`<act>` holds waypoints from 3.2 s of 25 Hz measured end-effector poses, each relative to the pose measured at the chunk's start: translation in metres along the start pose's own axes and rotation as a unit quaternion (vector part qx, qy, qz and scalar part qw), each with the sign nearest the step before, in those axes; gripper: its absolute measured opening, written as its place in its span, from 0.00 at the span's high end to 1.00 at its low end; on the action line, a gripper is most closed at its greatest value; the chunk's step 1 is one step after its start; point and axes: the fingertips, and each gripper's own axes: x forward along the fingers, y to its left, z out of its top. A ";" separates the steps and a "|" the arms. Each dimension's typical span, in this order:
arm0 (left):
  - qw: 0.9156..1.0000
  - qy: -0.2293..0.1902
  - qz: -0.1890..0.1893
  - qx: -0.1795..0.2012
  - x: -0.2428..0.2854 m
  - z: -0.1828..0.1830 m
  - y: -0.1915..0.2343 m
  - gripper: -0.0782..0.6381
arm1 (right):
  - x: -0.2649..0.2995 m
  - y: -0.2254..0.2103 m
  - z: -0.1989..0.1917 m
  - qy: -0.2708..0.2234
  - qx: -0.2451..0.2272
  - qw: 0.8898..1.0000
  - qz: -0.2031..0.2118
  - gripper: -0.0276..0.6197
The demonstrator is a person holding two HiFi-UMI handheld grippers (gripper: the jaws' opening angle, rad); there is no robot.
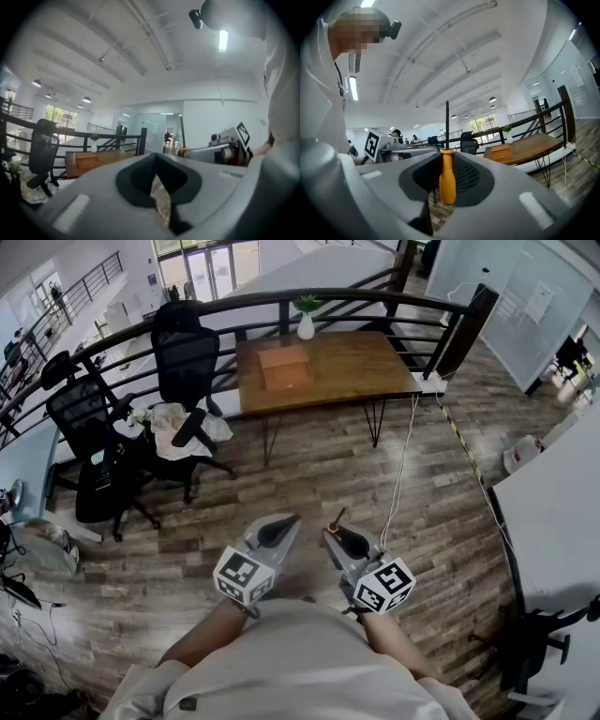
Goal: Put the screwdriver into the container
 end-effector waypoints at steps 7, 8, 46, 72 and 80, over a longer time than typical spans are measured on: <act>1.000 0.000 -0.011 0.000 0.005 -0.001 0.003 0.89 | 0.003 -0.007 -0.003 0.001 0.009 1.000 -0.011 0.84; 1.000 0.001 -0.012 -0.001 0.006 -0.002 0.005 0.89 | 0.004 -0.008 -0.004 0.000 0.009 1.000 -0.012 0.84; 1.000 0.005 0.004 -0.002 -0.047 0.023 0.255 0.89 | 0.270 -0.006 0.018 -0.013 0.037 0.999 0.017 0.84; 1.000 -0.011 0.008 0.000 0.117 0.050 0.260 0.89 | 0.249 -0.160 0.069 -0.013 0.019 0.999 0.033 0.84; 1.000 -0.028 0.013 -0.004 0.189 0.053 0.232 0.88 | 0.208 -0.216 0.085 -0.008 0.002 0.999 0.044 0.84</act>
